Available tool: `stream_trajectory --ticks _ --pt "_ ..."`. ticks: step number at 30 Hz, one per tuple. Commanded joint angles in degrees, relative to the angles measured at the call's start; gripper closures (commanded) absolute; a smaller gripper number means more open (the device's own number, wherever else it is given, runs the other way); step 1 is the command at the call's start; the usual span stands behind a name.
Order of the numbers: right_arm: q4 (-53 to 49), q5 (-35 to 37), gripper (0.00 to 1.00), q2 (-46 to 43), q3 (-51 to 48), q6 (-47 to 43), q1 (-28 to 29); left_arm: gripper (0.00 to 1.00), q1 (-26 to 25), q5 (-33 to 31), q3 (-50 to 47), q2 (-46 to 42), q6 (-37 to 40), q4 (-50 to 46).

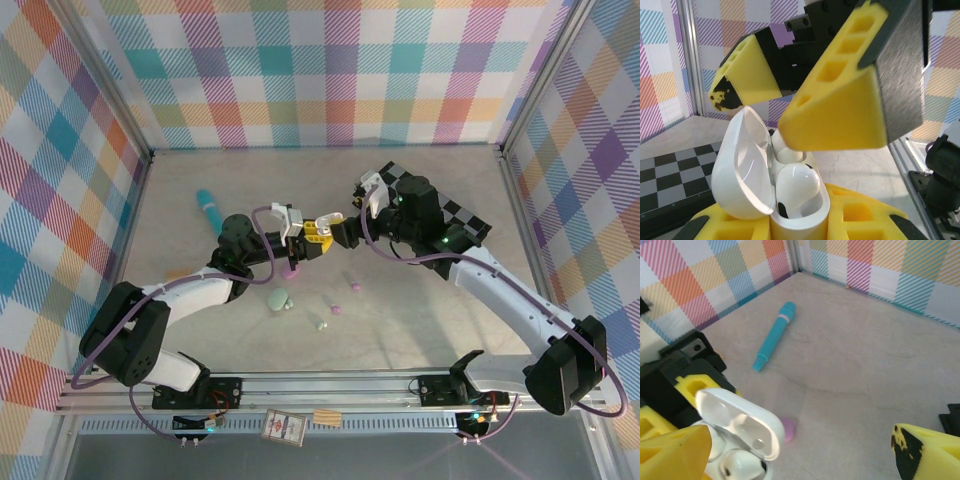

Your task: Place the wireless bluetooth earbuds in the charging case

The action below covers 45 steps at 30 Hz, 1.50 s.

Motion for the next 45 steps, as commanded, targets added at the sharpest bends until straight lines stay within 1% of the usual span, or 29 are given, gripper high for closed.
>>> stream_trajectory --ticks 1,5,8,10,13,17,21,24,31,37,38,40,42,43,44,45 --pt "2.82 -2.92 0.08 -2.52 1.25 4.53 -0.20 0.99 0.29 0.54 -0.50 -1.88 7.45 -3.59" --pt "0.42 -2.26 0.09 -1.37 3.68 8.43 -0.42 0.99 0.13 -1.45 2.71 -3.79 20.36 -18.09" --pt "-4.68 0.25 0.11 1.66 7.10 10.87 -0.96 0.99 -0.05 -3.95 4.89 -5.30 28.68 -27.09" --pt "-9.86 2.82 0.13 4.25 10.64 12.58 -1.30 0.99 -0.14 -5.34 5.77 -6.00 33.02 -31.21" --pt "-16.57 3.88 0.14 8.20 15.42 12.93 -1.35 0.99 -0.17 -6.91 6.40 -6.53 36.58 -33.16" --pt "-24.26 3.80 0.14 12.80 20.51 12.40 -1.35 1.00 -0.23 -7.44 7.53 -6.02 38.62 -34.42" --pt "-31.59 2.59 0.14 17.14 24.84 11.46 -1.35 0.99 -0.32 -7.74 7.83 -5.72 39.06 -34.11" --pt "-34.64 1.34 0.14 18.90 26.20 10.51 -1.35 1.00 -0.32 -8.57 7.81 -5.77 39.07 -34.09" --pt "-38.48 -0.39 0.16 18.07 26.38 6.51 -1.36 0.99 -0.32 -11.08 7.07 -6.19 37.67 -32.96" --pt "-36.72 -0.36 0.16 13.94 25.30 3.73 -1.35 1.00 -0.23 -11.03 7.07 -5.66 35.61 -32.08" --pt "-35.36 -0.69 0.15 12.69 24.54 2.27 -1.38 0.99 -0.23 -10.59 6.87 -5.72 35.34 -31.93" --pt "-32.38 -3.50 0.13 9.49 22.05 -4.05 -1.36 0.99 -0.15 -8.66 6.84 -6.10 35.16 -32.78" --pt "-29.18 -10.61 0.12 4.98 17.57 -17.63 -1.29 0.98 -0.06 -4.80 7.83 -6.81 37.04 -37.48" --pt "-28.10 -13.72 0.15 2.87 14.96 -24.19 -1.19 0.98 -0.06 -3.45 8.21 -7.20 37.67 -39.51" --pt "-26.87 -16.12 0.18 0.49 11.97 -31.62 -0.96 0.98 -0.06 -2.29 8.42 -7.69 37.96 -41.10" --pt "-26.40 -16.53 0.18 -1.14 9.95 -37.57 -0.43 0.98 -0.06 -1.17 8.50 -8.11 38.16 -42.17"
